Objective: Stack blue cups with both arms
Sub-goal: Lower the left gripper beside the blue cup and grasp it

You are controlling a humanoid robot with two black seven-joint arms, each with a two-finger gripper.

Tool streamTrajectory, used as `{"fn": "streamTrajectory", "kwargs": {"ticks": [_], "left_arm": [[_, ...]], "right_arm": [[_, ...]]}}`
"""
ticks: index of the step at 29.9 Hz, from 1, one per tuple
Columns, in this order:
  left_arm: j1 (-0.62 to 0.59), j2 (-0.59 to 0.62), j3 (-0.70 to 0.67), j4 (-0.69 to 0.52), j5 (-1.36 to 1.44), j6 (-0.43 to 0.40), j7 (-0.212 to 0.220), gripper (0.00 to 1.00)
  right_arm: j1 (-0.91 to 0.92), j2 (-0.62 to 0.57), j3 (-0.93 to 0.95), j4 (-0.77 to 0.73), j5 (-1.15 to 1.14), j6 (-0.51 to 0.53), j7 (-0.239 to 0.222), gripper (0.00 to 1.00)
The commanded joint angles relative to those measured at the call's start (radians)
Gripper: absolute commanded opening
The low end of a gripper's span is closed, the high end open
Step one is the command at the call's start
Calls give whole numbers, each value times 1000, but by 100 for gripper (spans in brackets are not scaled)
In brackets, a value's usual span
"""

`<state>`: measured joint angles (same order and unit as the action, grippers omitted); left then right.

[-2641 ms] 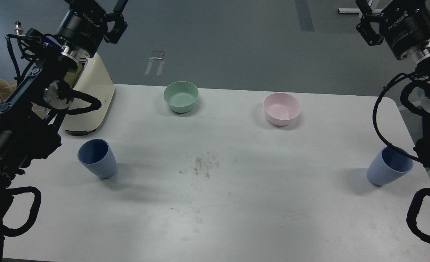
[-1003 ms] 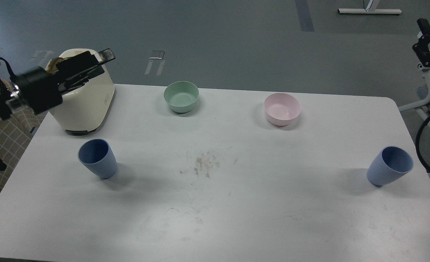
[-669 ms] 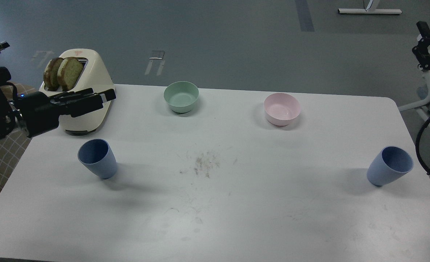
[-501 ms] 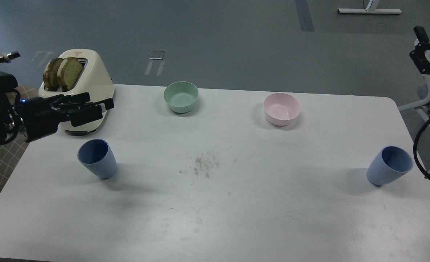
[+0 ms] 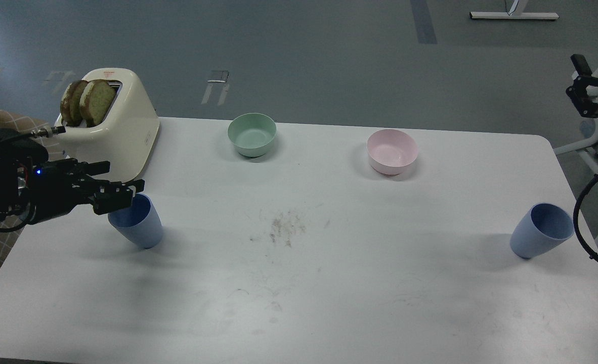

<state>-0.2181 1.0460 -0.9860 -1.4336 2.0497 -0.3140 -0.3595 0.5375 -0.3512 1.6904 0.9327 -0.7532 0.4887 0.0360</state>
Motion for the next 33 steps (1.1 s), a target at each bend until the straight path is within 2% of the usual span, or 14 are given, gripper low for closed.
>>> {"fn": "streamTrajectory", "kwargs": {"ticks": [1, 4, 9, 14, 17, 21, 23, 29, 31, 32, 33], "left_arm": [[6, 2, 1, 25, 7, 0, -10, 81], [9, -7, 1, 27, 6, 0, -22, 76], [11, -27, 3, 32, 0, 0, -22, 76], [14, -34, 3, 38, -2, 0, -24, 63], [28, -34, 3, 56, 0, 0, -26, 62], [37, -32, 21, 71, 3, 1, -61, 62], [37, -32, 32, 71, 1, 4, -64, 61], [39, -34, 37, 71, 0, 4, -65, 33], [39, -35, 37, 71, 0, 4, -67, 17], [39, -35, 37, 71, 0, 4, -67, 13], [37, -34, 37, 71, 0, 4, -68, 4]], "right_arm": [[-5, 0, 0, 0, 0, 0, 2, 100], [-5, 0, 0, 0, 0, 0, 2, 100], [-5, 0, 0, 1, 0, 0, 2, 100], [-4, 0, 0, 3, 0, 0, 2, 100], [-4, 0, 0, 3, 0, 0, 2, 100], [-5, 0, 0, 3, 0, 0, 2, 100], [-5, 0, 0, 3, 0, 0, 2, 100], [-5, 0, 0, 3, 0, 0, 2, 100], [-5, 0, 0, 3, 0, 0, 2, 100], [-5, 0, 0, 3, 0, 0, 2, 100], [-5, 0, 0, 3, 0, 0, 2, 100]]}}
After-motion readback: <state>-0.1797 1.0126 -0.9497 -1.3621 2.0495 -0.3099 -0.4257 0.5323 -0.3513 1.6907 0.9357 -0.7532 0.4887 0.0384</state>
